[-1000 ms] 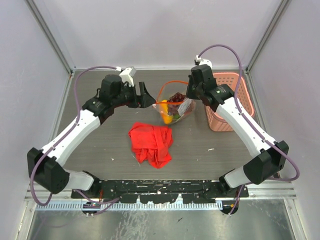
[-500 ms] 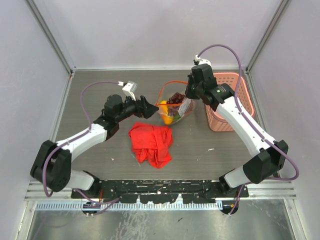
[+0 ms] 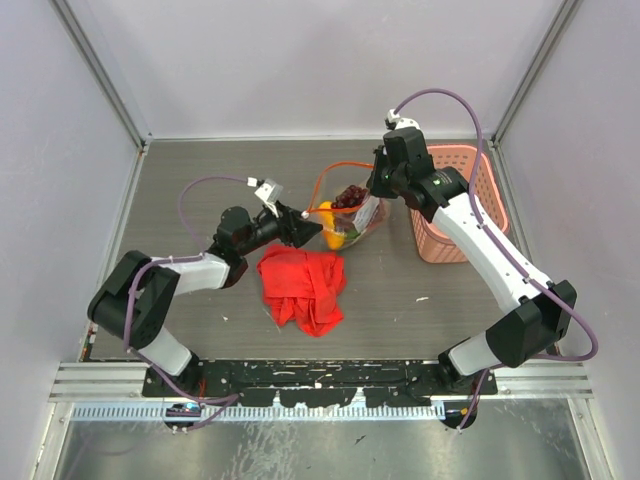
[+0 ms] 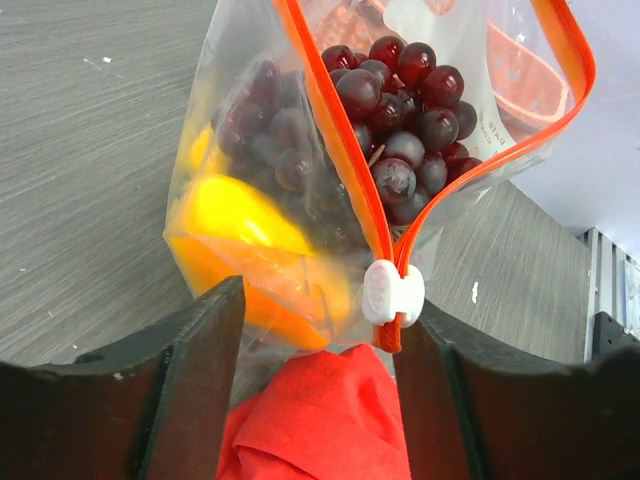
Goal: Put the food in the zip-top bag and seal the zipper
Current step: Zip the zipper food storage bag at the center of the board.
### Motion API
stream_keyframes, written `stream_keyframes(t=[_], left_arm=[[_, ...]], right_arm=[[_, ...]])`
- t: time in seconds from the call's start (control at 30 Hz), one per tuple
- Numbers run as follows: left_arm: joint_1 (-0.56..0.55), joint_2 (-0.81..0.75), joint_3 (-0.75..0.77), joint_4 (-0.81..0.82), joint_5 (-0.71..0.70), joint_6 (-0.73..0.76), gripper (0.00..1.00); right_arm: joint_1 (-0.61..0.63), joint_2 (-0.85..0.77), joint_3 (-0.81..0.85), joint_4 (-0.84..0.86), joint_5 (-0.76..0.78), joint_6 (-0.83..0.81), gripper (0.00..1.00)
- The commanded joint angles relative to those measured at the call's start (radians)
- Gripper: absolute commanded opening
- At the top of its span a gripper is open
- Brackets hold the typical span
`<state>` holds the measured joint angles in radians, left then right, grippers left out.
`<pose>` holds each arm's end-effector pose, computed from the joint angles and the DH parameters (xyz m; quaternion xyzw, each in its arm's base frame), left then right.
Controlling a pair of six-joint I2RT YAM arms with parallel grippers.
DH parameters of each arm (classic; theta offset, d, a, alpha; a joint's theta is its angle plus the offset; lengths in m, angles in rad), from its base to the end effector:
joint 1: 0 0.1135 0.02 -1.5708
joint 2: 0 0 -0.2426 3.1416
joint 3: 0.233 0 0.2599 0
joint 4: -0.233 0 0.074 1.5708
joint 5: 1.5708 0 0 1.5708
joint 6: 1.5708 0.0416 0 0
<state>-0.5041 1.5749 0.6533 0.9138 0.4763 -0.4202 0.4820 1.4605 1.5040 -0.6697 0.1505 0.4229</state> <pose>0.2820 -0.1774 0.1901 0.1949 0.6822 -0.4551 0.5380 0.3012 0.1505 0.3581 0.0080 0.8886 0.1381 0.4373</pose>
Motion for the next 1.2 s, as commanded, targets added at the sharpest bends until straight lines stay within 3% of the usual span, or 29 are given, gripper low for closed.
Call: stream_keyframes(t=[0.0, 0.1, 0.47, 0.5, 0.9, 1.17], left_arm=[[-0.004, 0.032, 0.034, 0.203, 0.038, 0.041, 0.56], [-0.004, 0.038, 0.044, 0.231, 0.035, 0.043, 0.48], [-0.002, -0.017, 0.074, 0.244, 0.071, 0.041, 0.01], [-0.003, -0.024, 0.073, 0.243, 0.073, 0.040, 0.00], [0.001, -0.040, 0.026, 0.207, 0.078, 0.061, 0.01], [0.001, 0.042, 0.062, 0.250, 0.126, 0.015, 0.35]], right_arm=[[-0.006, -0.020, 0.016, 0.076, -0.014, 0.007, 0.00], [-0.009, -0.028, 0.003, 0.074, -0.012, 0.005, 0.00], [-0.110, -0.062, -0.010, -0.008, 0.022, 0.009, 0.00], [-0.119, -0.060, -0.006, -0.018, 0.020, 0.010, 0.00], [-0.200, -0.045, -0.028, -0.050, -0.076, 0.044, 0.00], [-0.200, -0.026, -0.021, -0.024, -0.150, 0.060, 0.00]])
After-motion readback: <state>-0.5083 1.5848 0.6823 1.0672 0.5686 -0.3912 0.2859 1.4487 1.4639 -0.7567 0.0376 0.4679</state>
